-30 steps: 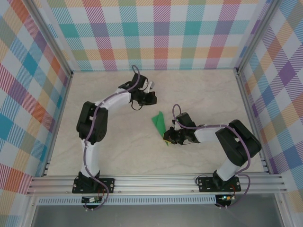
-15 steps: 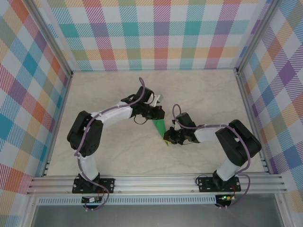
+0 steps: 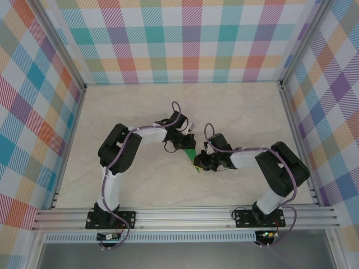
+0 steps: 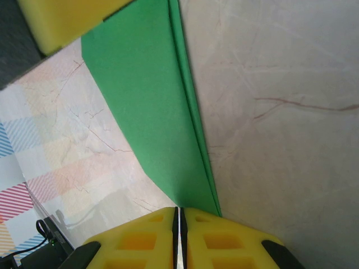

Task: Fold a paper plane with a square sheet of paper (fold left side to right side)
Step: Fold the wing for the fifth time at the center of the table.

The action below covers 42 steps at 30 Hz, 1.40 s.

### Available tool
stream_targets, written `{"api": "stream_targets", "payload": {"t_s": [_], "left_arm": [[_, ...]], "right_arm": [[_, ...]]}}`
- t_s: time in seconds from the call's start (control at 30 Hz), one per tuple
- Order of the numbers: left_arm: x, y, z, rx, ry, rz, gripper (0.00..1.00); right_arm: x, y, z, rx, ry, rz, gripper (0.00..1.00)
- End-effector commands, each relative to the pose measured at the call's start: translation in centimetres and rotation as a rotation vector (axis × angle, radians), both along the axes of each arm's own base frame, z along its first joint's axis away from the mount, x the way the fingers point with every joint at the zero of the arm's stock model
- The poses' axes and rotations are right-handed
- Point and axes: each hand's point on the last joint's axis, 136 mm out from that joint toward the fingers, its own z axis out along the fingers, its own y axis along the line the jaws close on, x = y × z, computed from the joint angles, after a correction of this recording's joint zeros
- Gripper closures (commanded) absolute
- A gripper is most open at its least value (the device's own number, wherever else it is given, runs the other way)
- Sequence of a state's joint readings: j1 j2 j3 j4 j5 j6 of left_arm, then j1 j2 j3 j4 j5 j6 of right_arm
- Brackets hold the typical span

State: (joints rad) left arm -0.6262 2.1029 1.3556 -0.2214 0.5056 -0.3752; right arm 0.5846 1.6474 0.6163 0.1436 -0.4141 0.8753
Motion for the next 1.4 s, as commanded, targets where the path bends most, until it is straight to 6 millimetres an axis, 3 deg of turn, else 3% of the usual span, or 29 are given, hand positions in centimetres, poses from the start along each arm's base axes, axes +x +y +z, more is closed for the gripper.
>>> {"api": "stream_targets", "payload": {"t_s": [0.0,0.17,0.4,0.73,1.37], "left_arm": [[0.6,0.6,-2.1,0.069,-0.014,0.028,1.00],[0.2,1.5,-3.3,0.116,-0.009,0.029,1.00],[-0.1,1.8,-3.5,0.124,-0.009,0.024,1.00],[0.0,1.7,-3.2,0.121,-0.017,0.020,1.00],[0.2,1.9,-3.1,0.134,-0.027,0.024,1.00]], "right_arm": [[-2.8,-2.5,-3.0,-0.115,0.109,-0.003,0.87],[-1.7,-1.3,-0.1,-0.053,0.048,0.015,0.87],[-1.2,-0.2,3.6,0.030,0.008,0.030,0.86],[-2.3,0.9,3.0,0.111,0.086,0.061,0.86],[-3.2,0.4,0.0,0.036,0.143,0.055,0.87]]}}
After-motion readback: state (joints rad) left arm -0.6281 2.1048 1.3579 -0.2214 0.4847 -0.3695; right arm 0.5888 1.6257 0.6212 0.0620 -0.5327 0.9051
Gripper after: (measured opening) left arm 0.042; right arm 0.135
